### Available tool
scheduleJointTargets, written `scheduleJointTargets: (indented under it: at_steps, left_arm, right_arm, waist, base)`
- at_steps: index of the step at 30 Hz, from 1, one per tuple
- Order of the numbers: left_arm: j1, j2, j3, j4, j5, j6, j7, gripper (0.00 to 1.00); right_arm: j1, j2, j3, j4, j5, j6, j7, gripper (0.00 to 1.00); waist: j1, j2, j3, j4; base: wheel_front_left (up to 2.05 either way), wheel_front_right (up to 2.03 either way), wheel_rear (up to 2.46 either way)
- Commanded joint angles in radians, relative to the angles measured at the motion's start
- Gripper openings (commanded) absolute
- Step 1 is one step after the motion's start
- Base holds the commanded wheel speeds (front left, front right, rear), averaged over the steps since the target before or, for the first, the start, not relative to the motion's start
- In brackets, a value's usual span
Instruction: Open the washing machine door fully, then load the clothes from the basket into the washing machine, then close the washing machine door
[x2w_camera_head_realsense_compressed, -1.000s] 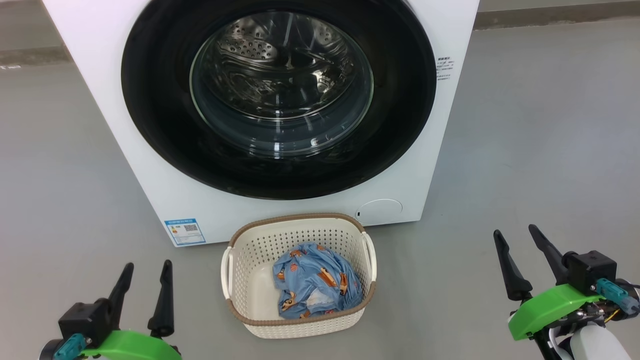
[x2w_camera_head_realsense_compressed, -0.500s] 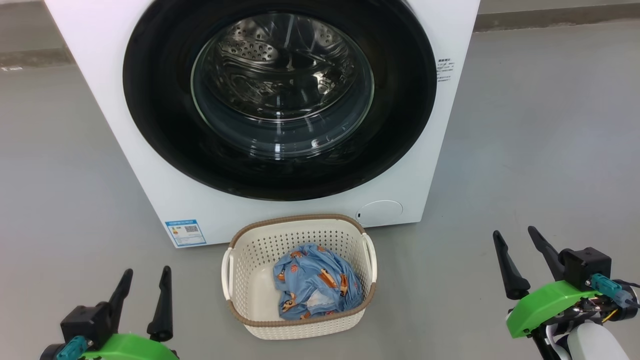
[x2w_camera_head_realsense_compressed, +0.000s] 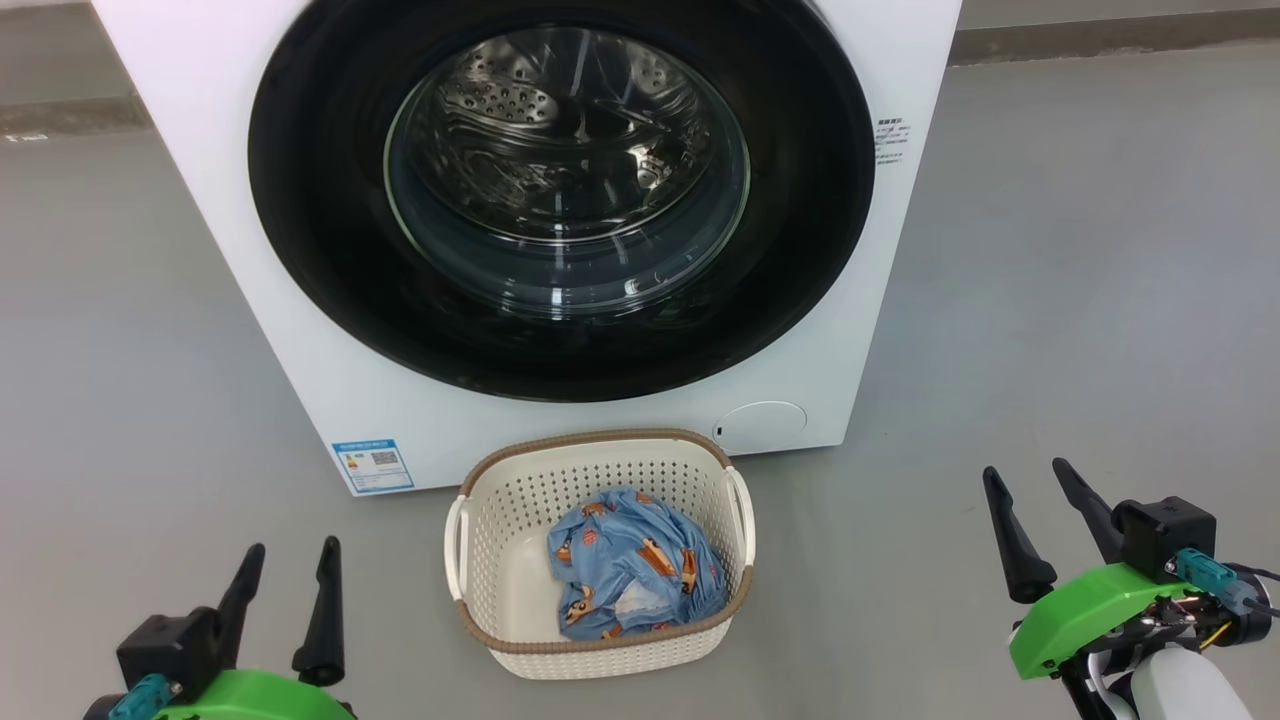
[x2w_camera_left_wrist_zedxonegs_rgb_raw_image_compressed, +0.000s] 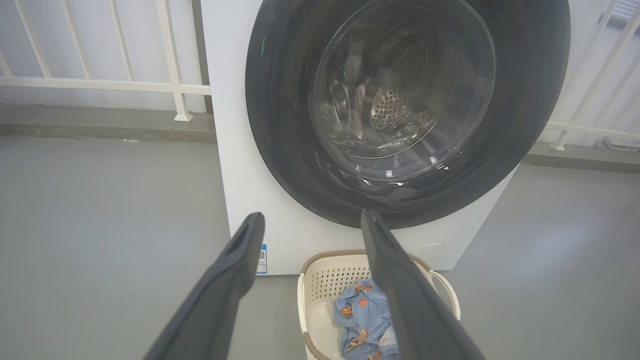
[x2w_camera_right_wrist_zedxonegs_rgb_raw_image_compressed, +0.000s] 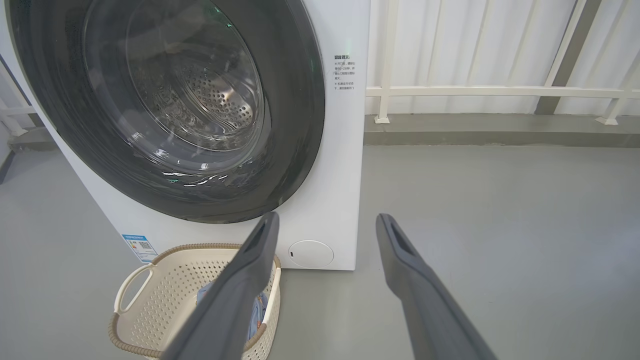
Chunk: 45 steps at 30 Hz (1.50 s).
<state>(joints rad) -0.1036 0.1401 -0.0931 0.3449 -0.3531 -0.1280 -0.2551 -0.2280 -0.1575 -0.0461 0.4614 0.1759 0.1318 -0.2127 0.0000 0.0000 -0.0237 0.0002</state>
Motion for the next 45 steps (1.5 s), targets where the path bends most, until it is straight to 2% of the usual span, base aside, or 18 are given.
scheduleJointTargets:
  at_steps: [1,15,30,45]
  left_arm:
    - [-0.045,0.022,0.03,-0.029,-0.016,-0.003,-0.007,1.0]
    - [-0.052,0.014,0.059,0.016,0.023,-0.003,-0.007,1.0]
    - [-0.054,0.027,0.044,0.007,0.027,-0.003,-0.007,1.0]
    - [-0.054,0.021,0.051,0.012,0.028,-0.003,-0.007,1.0]
  right_arm:
    - [-0.034,-0.008,0.019,-0.029,-0.012,-0.001,-0.004,1.0]
    - [-0.031,-0.006,0.02,-0.023,-0.016,-0.001,0.001,1.0]
    - [-0.017,0.002,-0.002,-0.025,-0.023,-0.001,-0.011,1.0]
    - [-0.014,0.005,-0.011,-0.014,-0.029,-0.001,-0.016,1.0]
  waist:
    - [0.0,0.0,0.0,0.001]
    - [0.0,0.0,0.0,-0.002]
    - [0.0,0.0,-0.011,0.006]
    - [0.0,0.0,-0.009,0.006]
  base:
    - [0.0,0.0,0.0]
    - [0.0,0.0,0.0]
    - [0.05,0.05,-0.09]
    - [0.89,0.89,-1.78]
